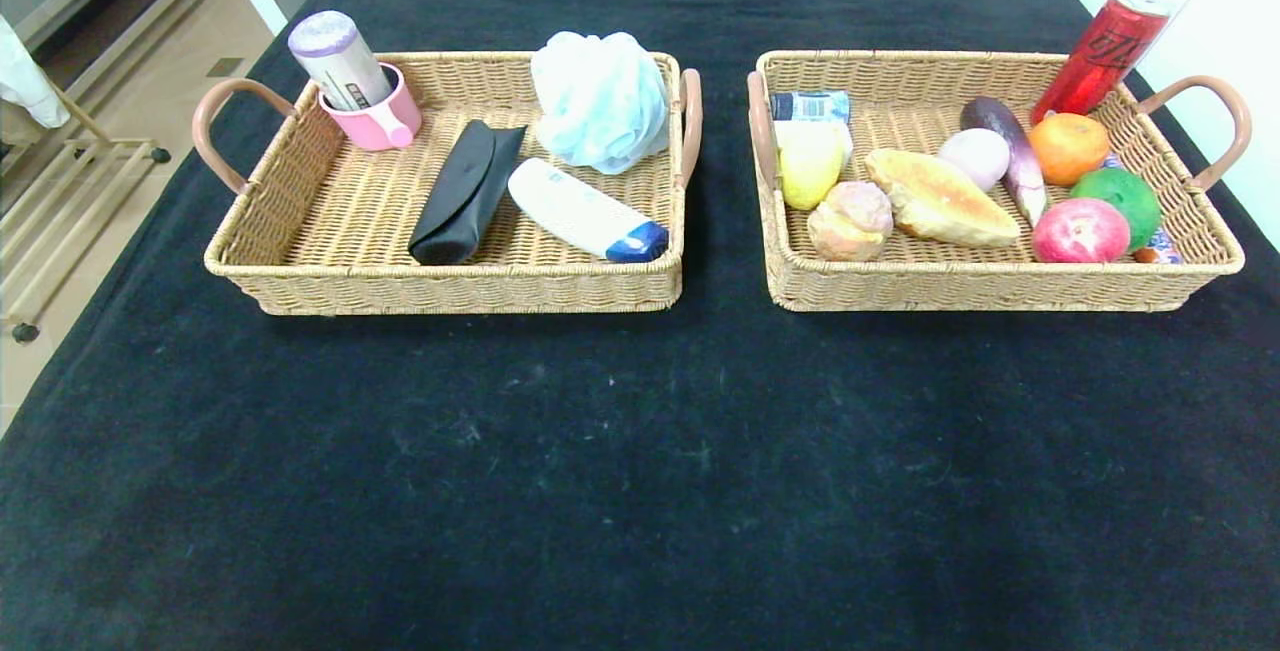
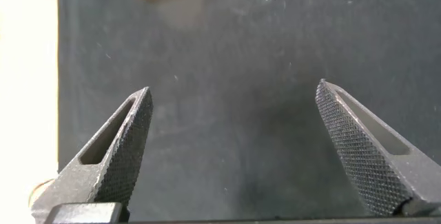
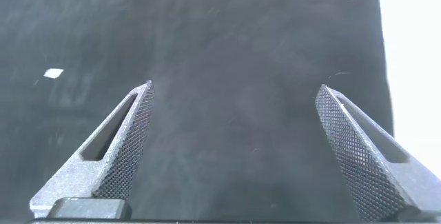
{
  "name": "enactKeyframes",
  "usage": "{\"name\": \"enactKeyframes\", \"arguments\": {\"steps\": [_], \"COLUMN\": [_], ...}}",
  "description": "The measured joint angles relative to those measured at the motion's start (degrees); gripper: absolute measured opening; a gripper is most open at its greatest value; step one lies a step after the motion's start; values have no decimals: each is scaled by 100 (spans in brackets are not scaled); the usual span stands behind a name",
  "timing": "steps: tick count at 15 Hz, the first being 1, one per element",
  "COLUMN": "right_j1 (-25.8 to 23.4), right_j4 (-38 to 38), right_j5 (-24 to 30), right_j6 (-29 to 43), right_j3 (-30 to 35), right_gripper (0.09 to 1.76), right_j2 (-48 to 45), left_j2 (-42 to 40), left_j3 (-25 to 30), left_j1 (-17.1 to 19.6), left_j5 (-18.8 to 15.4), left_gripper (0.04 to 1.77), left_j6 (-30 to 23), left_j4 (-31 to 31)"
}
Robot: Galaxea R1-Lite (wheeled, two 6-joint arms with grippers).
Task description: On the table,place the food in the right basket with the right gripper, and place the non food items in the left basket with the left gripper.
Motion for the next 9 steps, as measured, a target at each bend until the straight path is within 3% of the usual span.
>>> {"name": "enactKeyframes", "arguments": {"steps": [3,6,9], "right_j1": [23,34,50], "right_j4": [-1172,-3165,-3668], "right_j5": [205,216,6], "right_j6": [15,-51,146], "right_j3": [1150,2616,3357], "right_gripper": [170,170,170], "right_j2": [-510,-684,-728], "left_j2": [-2,-2,-2], "left_j3": [567,1720,2883], "left_j1": [0,0,0], "left_j5": [9,199,402], "left_gripper": [172,172,172], "left_j6": [-239,-291,-316], "left_j4": [-1031,-2560,-3300]}}
